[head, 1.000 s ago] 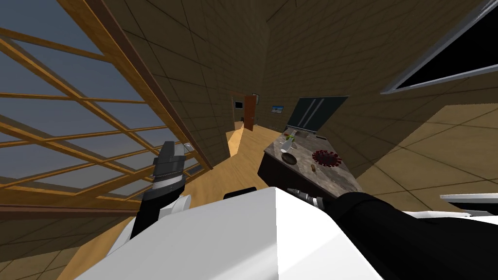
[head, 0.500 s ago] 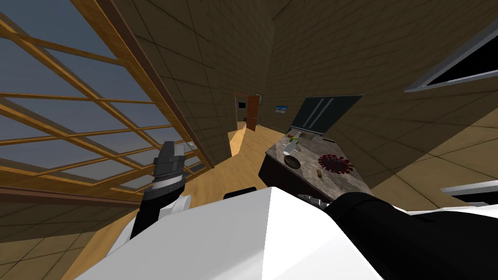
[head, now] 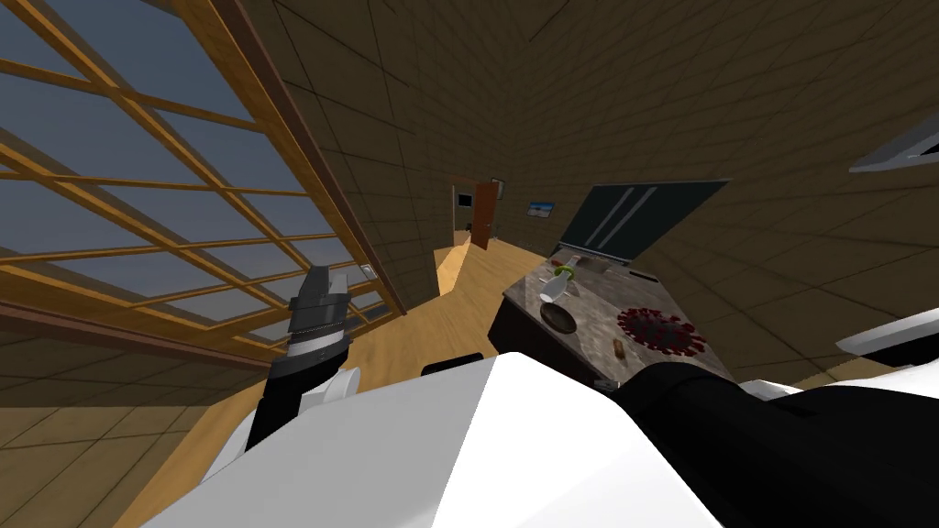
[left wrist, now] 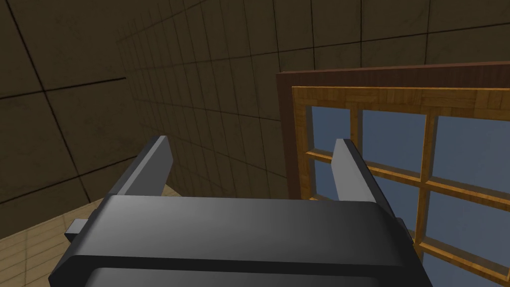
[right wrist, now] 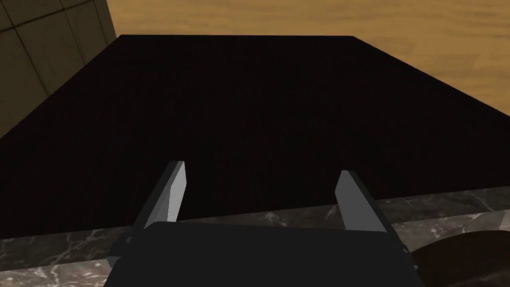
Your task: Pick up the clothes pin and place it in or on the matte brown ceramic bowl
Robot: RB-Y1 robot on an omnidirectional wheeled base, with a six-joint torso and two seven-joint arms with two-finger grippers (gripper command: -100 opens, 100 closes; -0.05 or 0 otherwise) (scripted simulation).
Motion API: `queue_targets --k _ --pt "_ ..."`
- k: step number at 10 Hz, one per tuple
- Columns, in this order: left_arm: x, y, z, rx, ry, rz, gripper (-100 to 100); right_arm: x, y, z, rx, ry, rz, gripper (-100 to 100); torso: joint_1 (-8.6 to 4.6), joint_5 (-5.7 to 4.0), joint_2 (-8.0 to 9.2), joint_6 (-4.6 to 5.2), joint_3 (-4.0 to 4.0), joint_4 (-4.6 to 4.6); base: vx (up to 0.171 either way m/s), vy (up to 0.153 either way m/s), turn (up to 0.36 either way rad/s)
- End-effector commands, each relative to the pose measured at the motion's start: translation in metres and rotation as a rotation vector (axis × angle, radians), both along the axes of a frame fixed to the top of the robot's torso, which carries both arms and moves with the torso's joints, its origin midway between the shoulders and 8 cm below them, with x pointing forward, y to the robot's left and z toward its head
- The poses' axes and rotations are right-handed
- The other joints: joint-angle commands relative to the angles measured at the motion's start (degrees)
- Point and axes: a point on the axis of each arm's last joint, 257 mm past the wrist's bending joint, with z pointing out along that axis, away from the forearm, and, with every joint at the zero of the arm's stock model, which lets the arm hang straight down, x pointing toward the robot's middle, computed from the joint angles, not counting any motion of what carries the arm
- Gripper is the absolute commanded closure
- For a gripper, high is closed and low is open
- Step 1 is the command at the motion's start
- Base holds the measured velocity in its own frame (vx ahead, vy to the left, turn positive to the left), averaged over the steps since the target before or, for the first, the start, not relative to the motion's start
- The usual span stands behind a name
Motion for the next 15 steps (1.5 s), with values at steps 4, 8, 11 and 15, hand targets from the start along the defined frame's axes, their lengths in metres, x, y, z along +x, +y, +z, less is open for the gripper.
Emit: queue_targets --k 4,8,11,15 --pt "0.000 0.000 0.000 0.000 0.000 0.000 0 -0.031 -0.037 0.025 -0.084 0.076 -0.013 -100 0.34 0.07 0.14 0.01 0.08 0.03 0.045 -0.113 0.082" --pt "0.000 0.000 0.000 0.000 0.000 0.000 0 -0.038 -0.059 0.038 -0.131 0.092 -0.022 -100 -0.47 -0.15 -0.17 0.02 -0.10 -0.04 0.098 -0.265 0.129" --pt "0.000 0.000 0.000 0.000 0.000 0.000 0 -0.037 -0.060 0.039 -0.132 0.090 -0.022 0 0.19 -0.03 0.00 0.05 -0.01 0.00 0.042 -0.104 0.036" --pt "0.000 0.000 0.000 0.000 0.000 0.000 0 -0.038 -0.056 0.024 -0.131 0.094 -0.138 -100 0.60 0.10 0.78 0.04 0.45 0.18 -0.149 -0.005 0.289"
